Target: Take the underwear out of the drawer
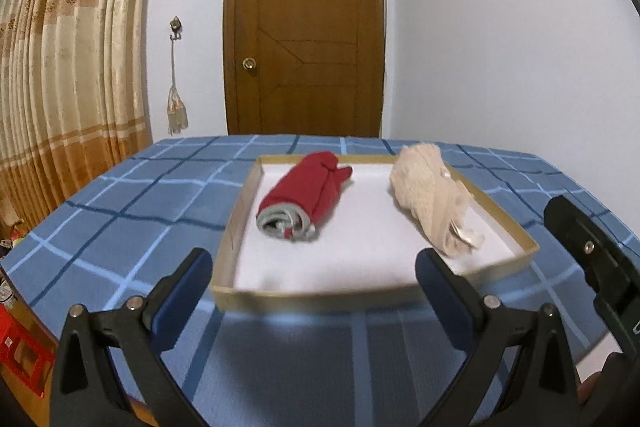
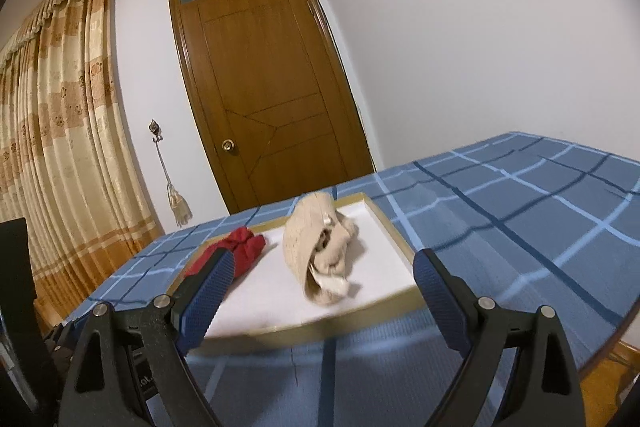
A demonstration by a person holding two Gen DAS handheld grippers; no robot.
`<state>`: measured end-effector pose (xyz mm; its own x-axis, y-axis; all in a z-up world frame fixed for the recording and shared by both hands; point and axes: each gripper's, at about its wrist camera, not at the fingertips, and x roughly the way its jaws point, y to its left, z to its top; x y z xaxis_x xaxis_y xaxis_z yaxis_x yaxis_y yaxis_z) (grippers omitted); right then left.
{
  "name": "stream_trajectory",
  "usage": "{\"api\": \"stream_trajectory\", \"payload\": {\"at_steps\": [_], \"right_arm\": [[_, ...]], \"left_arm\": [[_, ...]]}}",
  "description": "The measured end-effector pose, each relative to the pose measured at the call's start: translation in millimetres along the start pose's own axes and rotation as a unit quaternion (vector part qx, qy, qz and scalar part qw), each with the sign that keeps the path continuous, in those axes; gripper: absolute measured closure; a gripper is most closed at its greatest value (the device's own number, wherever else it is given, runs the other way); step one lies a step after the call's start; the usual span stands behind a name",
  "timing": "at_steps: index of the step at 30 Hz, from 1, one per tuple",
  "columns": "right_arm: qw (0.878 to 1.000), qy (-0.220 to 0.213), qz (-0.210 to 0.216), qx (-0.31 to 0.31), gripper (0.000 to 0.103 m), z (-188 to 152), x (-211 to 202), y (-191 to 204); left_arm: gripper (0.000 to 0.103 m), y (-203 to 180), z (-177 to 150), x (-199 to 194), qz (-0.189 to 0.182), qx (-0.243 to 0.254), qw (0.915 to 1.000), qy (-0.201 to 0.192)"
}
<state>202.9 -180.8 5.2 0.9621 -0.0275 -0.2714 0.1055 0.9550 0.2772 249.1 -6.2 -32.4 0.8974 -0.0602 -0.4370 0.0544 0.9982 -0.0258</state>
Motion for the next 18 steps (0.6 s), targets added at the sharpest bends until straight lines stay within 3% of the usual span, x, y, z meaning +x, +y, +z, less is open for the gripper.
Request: {"api": "stream_trajectory", "payload": {"at_steps": [12, 18], "right_arm": [[0.998, 0.054, 0.011, -0.014, 0.011, -19.9, -29.8, -6.0], [0.996, 0.088, 0.017, -0.019, 0.011, -27.2, -42.7, -14.1]], "left_arm": [[0.000, -9.6, -25.1, -22.6, -0.008, 0.026, 0.9989, 0.038], [0.000, -1.8, -44.0, -29.2, -0.024, 0.027, 0.9960, 0.081]]}}
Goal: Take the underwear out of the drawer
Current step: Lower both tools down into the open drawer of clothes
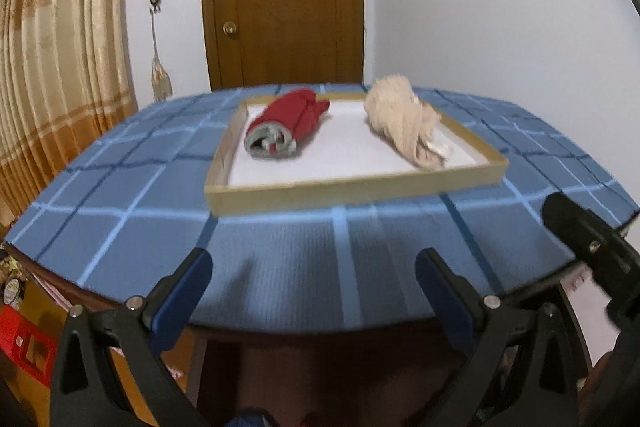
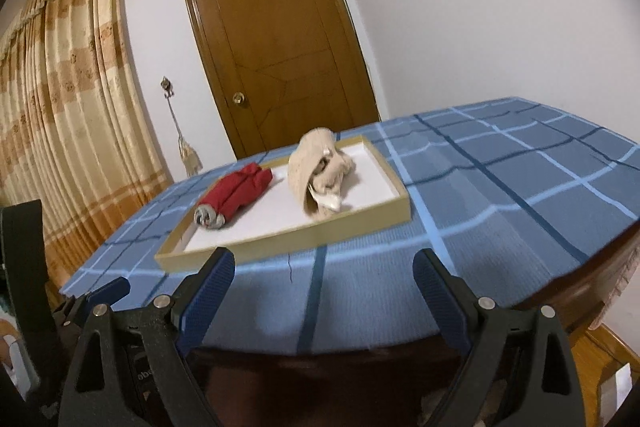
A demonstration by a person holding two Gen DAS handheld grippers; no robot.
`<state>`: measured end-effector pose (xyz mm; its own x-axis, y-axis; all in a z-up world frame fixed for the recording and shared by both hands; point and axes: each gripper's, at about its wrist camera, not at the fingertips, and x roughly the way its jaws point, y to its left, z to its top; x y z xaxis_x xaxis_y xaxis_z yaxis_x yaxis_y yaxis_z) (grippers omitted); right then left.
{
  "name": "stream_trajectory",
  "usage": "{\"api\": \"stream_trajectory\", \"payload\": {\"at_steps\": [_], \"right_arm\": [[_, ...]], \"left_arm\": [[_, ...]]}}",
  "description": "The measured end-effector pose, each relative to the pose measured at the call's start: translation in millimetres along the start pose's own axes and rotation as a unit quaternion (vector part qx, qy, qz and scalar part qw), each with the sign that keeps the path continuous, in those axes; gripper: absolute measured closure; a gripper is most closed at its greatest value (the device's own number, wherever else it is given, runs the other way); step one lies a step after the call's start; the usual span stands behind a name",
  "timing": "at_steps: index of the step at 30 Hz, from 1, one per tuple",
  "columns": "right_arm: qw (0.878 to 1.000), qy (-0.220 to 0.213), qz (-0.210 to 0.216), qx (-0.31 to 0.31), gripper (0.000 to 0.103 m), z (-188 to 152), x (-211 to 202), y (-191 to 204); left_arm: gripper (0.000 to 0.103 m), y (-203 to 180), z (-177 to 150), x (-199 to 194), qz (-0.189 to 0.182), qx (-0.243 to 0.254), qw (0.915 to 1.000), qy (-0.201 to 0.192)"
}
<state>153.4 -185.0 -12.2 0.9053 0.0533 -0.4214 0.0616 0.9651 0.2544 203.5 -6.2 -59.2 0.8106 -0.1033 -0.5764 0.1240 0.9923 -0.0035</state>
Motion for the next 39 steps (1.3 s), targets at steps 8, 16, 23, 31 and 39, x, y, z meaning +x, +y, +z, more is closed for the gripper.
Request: {"api": "stream_trajectory", "payload": {"at_steps": [8, 16, 23, 31, 39], "right_arm": [[0.997, 0.069, -0.018, -0.017, 0.011, -25.0, -17.4, -21.8], [0.990, 0.141, -0.016, -0.002, 0.011, -53.7, -29.8, -51.3], [0.967, 0.249, 0.046, -0.022, 0.011, -86.9, -23.8, -50.0], [0.923, 0.343, 0.137, -0.106, 0.011, -96.3, -15.1, -30.7], [0.858, 0.409, 0.170, -0.262, 0.011, -110.6, 10.8, -4.7]], "left_arm": [[0.000, 16.3, -35.6, 1.4, 0.001, 0.003, 0.9986, 0.053], [0.000, 23.6, -67.4, 4.2, -0.013, 0.024, 0.9931, 0.115], [0.000, 27.2, -91.5, 2.7, -0.046, 0.062, 0.9778, 0.195], [0.000, 14.8, -118.4, -0.5, -0.102, 0.121, 0.9484, 0.275], [0.001, -2.1, -136.6, 22.8, -0.076, 0.180, 0.9203, 0.339]]}}
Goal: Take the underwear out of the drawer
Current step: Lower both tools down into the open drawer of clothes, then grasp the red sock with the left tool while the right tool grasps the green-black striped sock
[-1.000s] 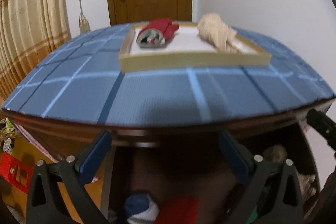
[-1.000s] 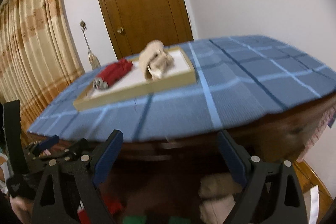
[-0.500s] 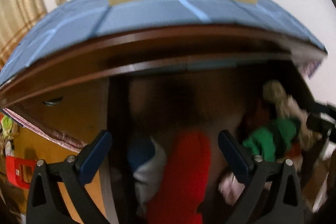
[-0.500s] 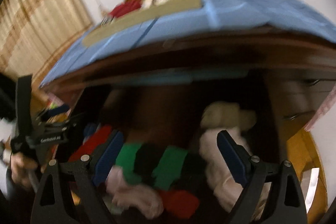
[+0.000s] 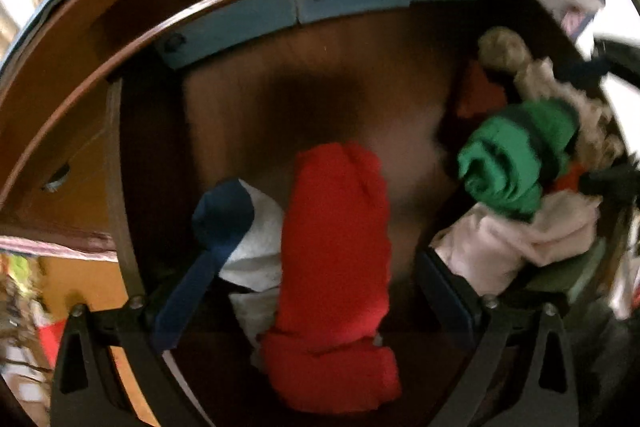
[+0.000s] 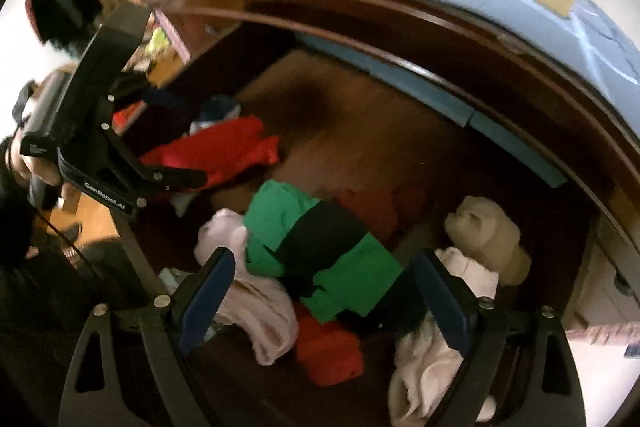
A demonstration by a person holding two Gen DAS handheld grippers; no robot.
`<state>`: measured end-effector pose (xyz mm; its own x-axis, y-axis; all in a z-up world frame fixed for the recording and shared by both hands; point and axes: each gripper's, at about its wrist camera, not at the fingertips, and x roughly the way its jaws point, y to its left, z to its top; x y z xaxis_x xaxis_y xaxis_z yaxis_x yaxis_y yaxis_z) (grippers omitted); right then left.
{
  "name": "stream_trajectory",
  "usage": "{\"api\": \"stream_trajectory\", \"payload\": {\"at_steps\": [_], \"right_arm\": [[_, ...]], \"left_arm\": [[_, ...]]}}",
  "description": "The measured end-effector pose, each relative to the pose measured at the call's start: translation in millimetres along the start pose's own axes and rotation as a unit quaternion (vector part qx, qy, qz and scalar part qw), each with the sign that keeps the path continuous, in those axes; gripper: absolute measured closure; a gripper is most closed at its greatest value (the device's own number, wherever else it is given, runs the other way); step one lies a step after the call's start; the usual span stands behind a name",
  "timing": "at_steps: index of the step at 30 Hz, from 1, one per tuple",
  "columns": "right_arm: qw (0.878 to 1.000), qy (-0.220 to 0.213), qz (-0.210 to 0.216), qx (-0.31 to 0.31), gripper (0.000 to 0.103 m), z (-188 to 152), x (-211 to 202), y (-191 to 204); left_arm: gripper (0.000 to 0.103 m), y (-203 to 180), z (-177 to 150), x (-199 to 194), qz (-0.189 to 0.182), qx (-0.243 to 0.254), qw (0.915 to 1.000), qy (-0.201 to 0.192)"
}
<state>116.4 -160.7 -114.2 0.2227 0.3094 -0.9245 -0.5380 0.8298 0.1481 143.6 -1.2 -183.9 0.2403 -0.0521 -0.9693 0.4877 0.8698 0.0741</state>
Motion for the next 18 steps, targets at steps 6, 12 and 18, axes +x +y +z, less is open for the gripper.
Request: {"api": "stream_trajectory", "payload": {"at_steps": [6, 12, 18], "right_arm": [[0.997, 0.069, 0.022, -0.022, 0.025, 13.1, 34.8, -7.0], [0.990, 0.122, 0.005, -0.070, 0.028, 14.7, 66.2, 3.0], [0.989, 0.145, 0.011, -0.010, 0.037, 14.9, 79.8, -14.3]], "left_arm": [[0.010, -11.4, 3.4, 9.6, -0.009, 0.022, 0.9993, 0.028], [0.014, -25.9, 7.1, 18.4, 0.003, 0.049, 0.9976, 0.050], [0.031, -21.7, 9.5, 14.5, 0.006, 0.047, 0.9972, 0.058]]}}
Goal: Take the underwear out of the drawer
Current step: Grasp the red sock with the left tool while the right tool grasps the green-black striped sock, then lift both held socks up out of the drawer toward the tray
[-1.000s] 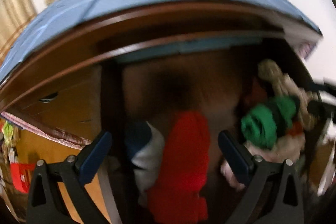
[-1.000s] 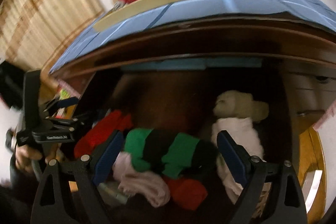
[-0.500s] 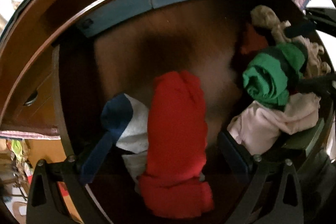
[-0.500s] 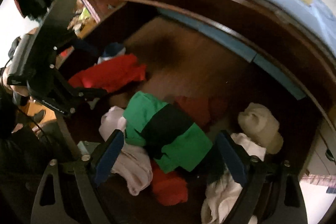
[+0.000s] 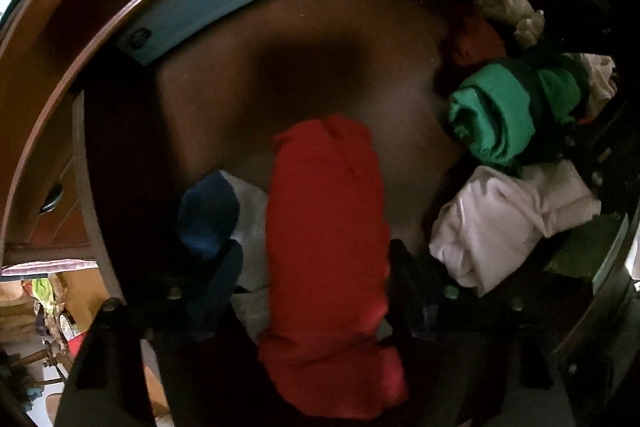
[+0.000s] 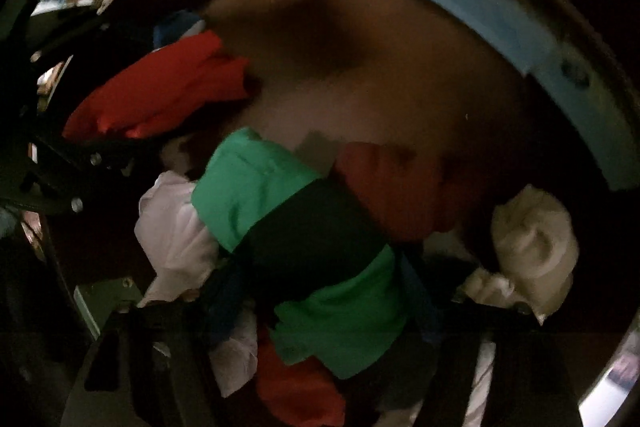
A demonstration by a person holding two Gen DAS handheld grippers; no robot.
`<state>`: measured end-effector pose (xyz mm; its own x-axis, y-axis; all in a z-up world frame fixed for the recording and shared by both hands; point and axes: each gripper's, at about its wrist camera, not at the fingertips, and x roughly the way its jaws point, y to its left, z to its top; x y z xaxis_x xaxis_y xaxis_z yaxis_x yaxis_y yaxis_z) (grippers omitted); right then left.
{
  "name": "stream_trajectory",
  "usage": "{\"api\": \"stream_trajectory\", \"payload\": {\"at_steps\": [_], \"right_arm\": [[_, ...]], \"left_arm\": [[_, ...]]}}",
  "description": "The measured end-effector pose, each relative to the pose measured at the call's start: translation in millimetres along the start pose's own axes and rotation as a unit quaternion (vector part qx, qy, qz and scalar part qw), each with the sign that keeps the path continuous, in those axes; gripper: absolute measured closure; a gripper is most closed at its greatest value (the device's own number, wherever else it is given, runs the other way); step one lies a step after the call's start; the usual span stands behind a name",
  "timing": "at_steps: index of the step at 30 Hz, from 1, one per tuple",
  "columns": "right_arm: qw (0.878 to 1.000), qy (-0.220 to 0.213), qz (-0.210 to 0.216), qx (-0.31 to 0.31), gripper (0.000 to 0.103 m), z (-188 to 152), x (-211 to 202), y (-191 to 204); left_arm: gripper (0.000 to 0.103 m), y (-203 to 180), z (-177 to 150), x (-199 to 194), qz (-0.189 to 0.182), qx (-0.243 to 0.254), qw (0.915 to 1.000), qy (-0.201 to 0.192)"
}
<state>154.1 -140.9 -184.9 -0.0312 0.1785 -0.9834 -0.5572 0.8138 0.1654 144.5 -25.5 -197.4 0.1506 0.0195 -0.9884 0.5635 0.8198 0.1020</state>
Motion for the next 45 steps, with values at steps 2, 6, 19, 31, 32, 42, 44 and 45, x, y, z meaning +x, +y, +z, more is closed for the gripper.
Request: {"api": "stream_trajectory", "payload": {"at_steps": [2, 6, 19, 31, 32, 42, 44, 45], "right_arm": [[1.000, -0.002, 0.001, 0.001, 0.044, -3.0, -1.8, 0.7], [1.000, -0.008, 0.014, 0.017, 0.051, -10.9, -8.9, 2.8], [0.854, -0.208, 0.324, 0.350, 0.061, -82.5, -62.6, -68.0], [0.739, -0.320, 0.408, 0.431, 0.066, -90.4, -67.8, -44.9], [0.743, -0.324, 0.400, 0.428, 0.066, -90.8, -71.7, -43.3], [0.831, -0.270, 0.244, 0.421, 0.023, -76.4, -75.9, -38.1], [0.842, -0.264, 0.230, 0.410, 0.022, -68.6, -68.9, -39.0], [0.856, -0.246, 0.221, 0.397, 0.022, -62.8, -61.1, -38.6]], "left_arm": [[0.033, -0.4, -0.6, -0.4, -0.001, 0.002, 1.0000, 0.000], [0.055, 12.7, -5.2, -12.6, -0.038, -0.028, 0.9986, -0.025], [0.057, 32.1, -8.6, -49.3, -0.168, -0.145, 0.9636, -0.149], [0.057, 45.1, -13.6, -85.8, -0.138, -0.161, 0.9427, -0.258], [0.057, 45.9, -13.0, -80.9, -0.132, -0.161, 0.9459, -0.249], [0.057, 48.9, -19.8, -62.5, -0.147, -0.178, 0.9480, -0.219], [0.057, 49.2, -25.0, -67.7, -0.137, -0.172, 0.9498, -0.222], [0.057, 50.4, -27.3, -70.4, -0.132, -0.171, 0.9503, -0.224]]}}
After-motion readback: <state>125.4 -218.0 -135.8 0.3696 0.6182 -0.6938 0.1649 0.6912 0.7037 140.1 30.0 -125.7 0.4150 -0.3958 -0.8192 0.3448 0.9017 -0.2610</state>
